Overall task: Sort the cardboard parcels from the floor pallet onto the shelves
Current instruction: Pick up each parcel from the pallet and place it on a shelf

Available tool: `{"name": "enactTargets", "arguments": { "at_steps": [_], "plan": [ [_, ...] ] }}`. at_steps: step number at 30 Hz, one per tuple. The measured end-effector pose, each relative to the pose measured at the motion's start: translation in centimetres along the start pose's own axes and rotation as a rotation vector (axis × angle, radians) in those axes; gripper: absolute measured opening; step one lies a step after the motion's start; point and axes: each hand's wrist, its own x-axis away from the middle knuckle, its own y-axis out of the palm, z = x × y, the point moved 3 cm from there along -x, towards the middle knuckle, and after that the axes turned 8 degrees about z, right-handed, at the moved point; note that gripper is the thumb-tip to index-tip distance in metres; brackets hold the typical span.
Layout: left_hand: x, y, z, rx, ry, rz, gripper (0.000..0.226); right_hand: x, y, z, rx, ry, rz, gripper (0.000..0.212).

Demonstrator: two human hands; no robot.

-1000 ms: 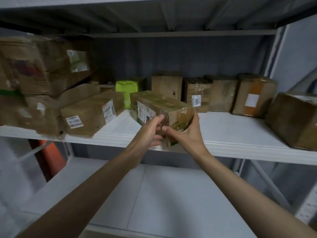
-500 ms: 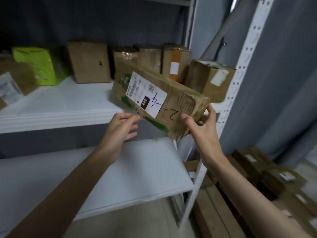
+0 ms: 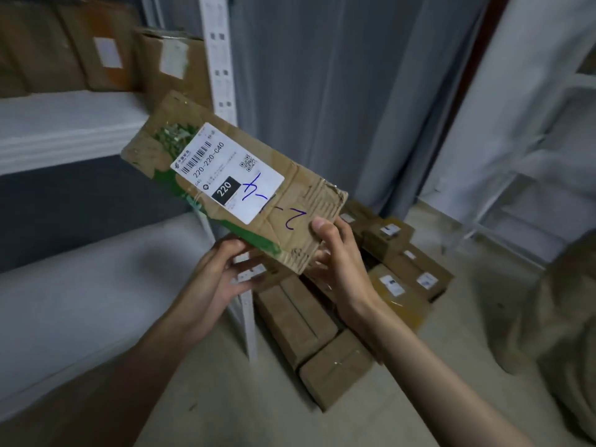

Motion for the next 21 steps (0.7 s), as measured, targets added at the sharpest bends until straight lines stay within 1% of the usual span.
{"name": "enactTargets", "arguments": {
  "at_steps": [3,5,9,14,16,18,19,21],
  "plan": [
    [0.1,5.8,-3.5,0.002,-0.012,-0.125,0.065,0.9,-6.1,-0.2,-0.044,0.055,0.083,0.078],
    [0.1,9.3,-5.2,-0.015,-0.047,-0.178,0.071,1.6,-9.5,-0.6,-0.062,0.076,0.155,0.075],
    [-0.8,15.3,-7.7,-0.085,-0.078,-0.269,0.06,2.1,-14.7,-1.1,-0.042,0.092,0.257,0.078],
    [-4.2,20.1,-10.9,-0.135,-0.172,-0.248,0.057,0.0,-19.5,-0.6,-0.032,0.159,0.301,0.083],
    [-6.0,21.4,-12.4,-0.163,-0.217,-0.207,0.062,-1.6,-21.3,0.2,-0.003,0.186,0.337,0.092],
    [-8.1,22.5,-13.8,-0.2,-0.259,-0.2,0.068,-3.5,-23.2,1.1,0.021,0.179,0.419,0.101],
    [-9.3,23.0,-14.4,-0.217,-0.279,-0.21,0.066,-4.5,-24.1,1.4,0.031,0.173,0.451,0.103],
    [-12.0,24.0,-15.7,-0.225,-0.321,-0.207,0.057,-6.8,-25.6,1.9,0.049,0.198,0.467,0.099]
  ]
}}
